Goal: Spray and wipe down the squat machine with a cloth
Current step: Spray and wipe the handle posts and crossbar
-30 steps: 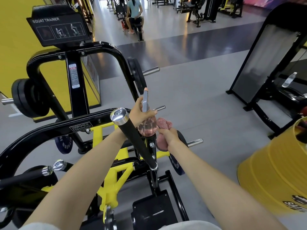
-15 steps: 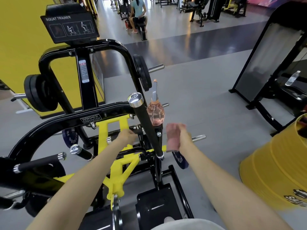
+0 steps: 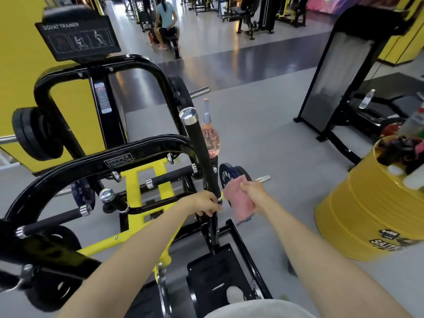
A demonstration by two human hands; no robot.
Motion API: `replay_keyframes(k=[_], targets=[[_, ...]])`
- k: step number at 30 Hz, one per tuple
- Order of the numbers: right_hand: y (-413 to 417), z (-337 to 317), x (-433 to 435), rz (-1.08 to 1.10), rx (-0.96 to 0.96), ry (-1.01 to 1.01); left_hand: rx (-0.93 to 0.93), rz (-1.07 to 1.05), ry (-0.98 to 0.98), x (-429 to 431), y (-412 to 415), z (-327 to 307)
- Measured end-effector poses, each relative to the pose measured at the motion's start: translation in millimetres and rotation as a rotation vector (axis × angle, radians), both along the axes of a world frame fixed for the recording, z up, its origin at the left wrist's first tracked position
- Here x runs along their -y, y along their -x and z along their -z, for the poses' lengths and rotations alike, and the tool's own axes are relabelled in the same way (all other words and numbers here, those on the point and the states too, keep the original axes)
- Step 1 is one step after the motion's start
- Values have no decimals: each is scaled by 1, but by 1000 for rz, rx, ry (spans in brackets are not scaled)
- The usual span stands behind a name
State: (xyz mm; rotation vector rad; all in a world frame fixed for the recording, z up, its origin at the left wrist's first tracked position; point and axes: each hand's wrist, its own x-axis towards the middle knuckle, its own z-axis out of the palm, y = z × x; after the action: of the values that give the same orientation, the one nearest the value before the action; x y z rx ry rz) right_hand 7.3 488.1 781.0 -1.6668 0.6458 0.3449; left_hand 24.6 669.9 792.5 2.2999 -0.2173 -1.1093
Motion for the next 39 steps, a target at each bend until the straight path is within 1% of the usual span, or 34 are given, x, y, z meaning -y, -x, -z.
replay_keyframes(k=[2, 3, 6, 8, 9, 12, 16, 18, 20, 22, 24, 26, 29, 31, 33, 34, 39], targets=[[8, 2, 0, -60, -36, -72, 88, -21, 51, 9, 4, 5], [12, 0, -1, -109, -49, -104, 101, -52, 106, 12, 7, 7], [25, -13, -10, -209, -66, -157, -20, -165, 294, 6, 15, 12], [28, -17, -14, -193, -66, -215, -93, -190, 389, -6, 20, 16], [28, -14, -16, -180, -63, -225, -99, -216, 416, -13, 23, 17], [29, -13, -30, -155, -64, -181, -90, -349, 523, -30, 30, 13], [30, -15, -50, -98, -26, -92, -163, -598, 771, -44, 38, 3], [29, -16, -56, -89, -38, -90, -180, -702, 884, -45, 43, 2], [30, -17, -60, -112, -77, -107, -184, -811, 955, -43, 48, 2], [29, -17, -61, -161, -107, -133, -192, -857, 1016, -40, 54, -1], [31, -24, -62, -235, -116, -127, -234, -822, 1079, -38, 58, -4], [28, -31, -64, -297, -85, -114, -249, -791, 1102, -36, 60, -11], [22, -39, -67, -322, -35, -96, -187, -823, 1133, -32, 57, -20], [20, -39, -68, -277, -50, -225, -138, -878, 1110, -29, 55, -25], [21, -40, -70, -257, -87, -372, -77, -914, 1030, -27, 53, -26], [19, -38, -70, -272, -96, -394, -47, -933, 1000, -25, 53, -26], [14, -36, -77, -396, -55, -294, 81, -990, 882, -26, 54, -23]])
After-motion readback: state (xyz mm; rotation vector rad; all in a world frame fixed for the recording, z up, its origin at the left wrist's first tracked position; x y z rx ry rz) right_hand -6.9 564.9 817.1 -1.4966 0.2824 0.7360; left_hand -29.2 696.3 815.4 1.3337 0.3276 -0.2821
